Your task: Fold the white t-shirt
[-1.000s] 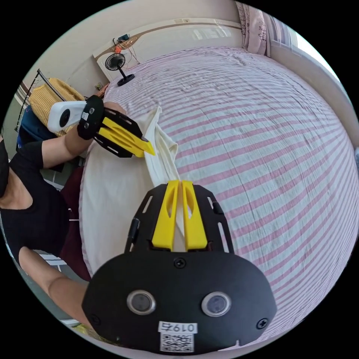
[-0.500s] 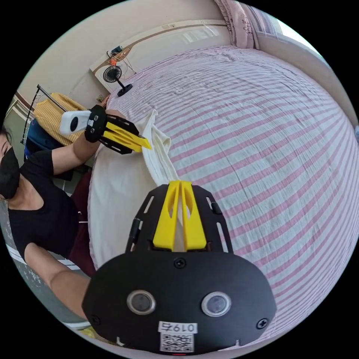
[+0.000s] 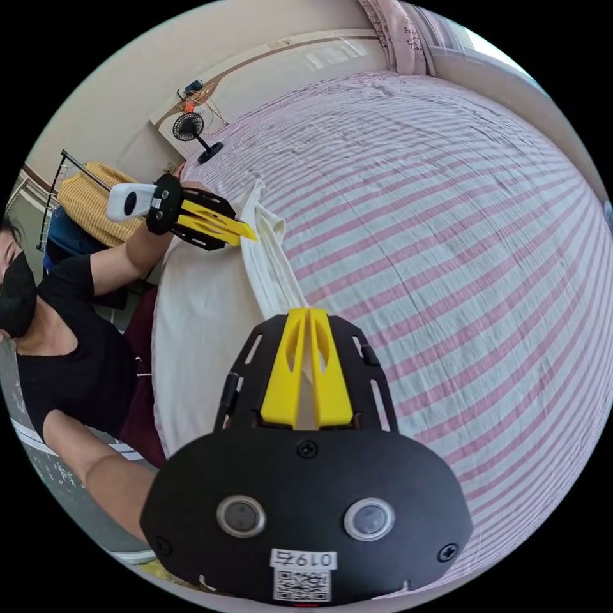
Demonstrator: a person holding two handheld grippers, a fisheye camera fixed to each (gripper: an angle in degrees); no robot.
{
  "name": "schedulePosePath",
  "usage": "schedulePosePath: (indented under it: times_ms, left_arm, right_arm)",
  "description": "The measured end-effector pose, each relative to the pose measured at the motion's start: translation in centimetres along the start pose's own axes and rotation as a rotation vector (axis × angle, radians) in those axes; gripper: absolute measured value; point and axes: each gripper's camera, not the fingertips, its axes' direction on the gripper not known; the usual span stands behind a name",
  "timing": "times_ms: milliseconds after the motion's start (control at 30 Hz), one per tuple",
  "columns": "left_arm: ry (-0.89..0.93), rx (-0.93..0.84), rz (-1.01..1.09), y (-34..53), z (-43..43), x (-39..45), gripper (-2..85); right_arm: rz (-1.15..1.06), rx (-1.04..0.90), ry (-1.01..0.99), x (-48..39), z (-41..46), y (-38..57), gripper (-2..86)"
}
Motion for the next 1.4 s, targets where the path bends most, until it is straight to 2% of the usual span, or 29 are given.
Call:
schedulePosePath:
  times_ms: [100, 267, 467, 667, 767, 900, 1033, 1300, 1400]
  left_arm:
    - [0.002, -0.001, -0.008, 0.0, -0.2, 0.1, 0.7]
    - [-0.009, -0.012, 0.0, -0.1, -0.6, 0.6, 0.7]
    - [-0.005, -0.01, -0.005, 0.0, -1.1, 0.6, 0.6]
    - [-0.004, -0.012, -0.013, 0.5, -1.7, 0.6, 0.6]
    - [-0.01, -0.016, -0.012, 0.8, -2.2, 0.6, 0.6]
    - [-0.041, -0.022, 0.009, 1.4, -2.9, 1.2, 0.6]
    - [-0.046, -0.019, 0.006, 2.4, -3.4, 1.0, 0.6]
    - [-0.014, 0.021, -0.103, 5.8, -5.0, -2.2, 0.6]
    - [-0.025, -0.005, -0.109, 6.8, -5.1, -3.1, 0.6]
  right_arm:
    - [-0.005, 0.001, 0.069, -0.7, 0.3, -0.3, -0.7]
    - [0.0, -0.017, 0.076, -1.1, 0.2, -0.1, 0.3]
    - [0.057, -0.043, -0.038, 0.1, -0.6, 1.7, 0.2]
    - [0.045, 0.014, 0.097, -1.2, -0.5, 1.1, -0.6]
    - [0.045, -0.027, 0.085, -1.5, 0.4, 0.7, 0.0]
    - [0.061, 0.03, 0.116, -2.5, -0.6, 0.2, 4.2]
    - [-0.017, 0.133, 0.068, -5.2, -0.9, -2.9, 5.2]
    - [-0.119, -0.076, 0.067, -8.8, 5.8, -10.7, 2.4]
    - [-0.108, -0.048, 0.058, -8.9, 6.2, -11.1, 0.2]
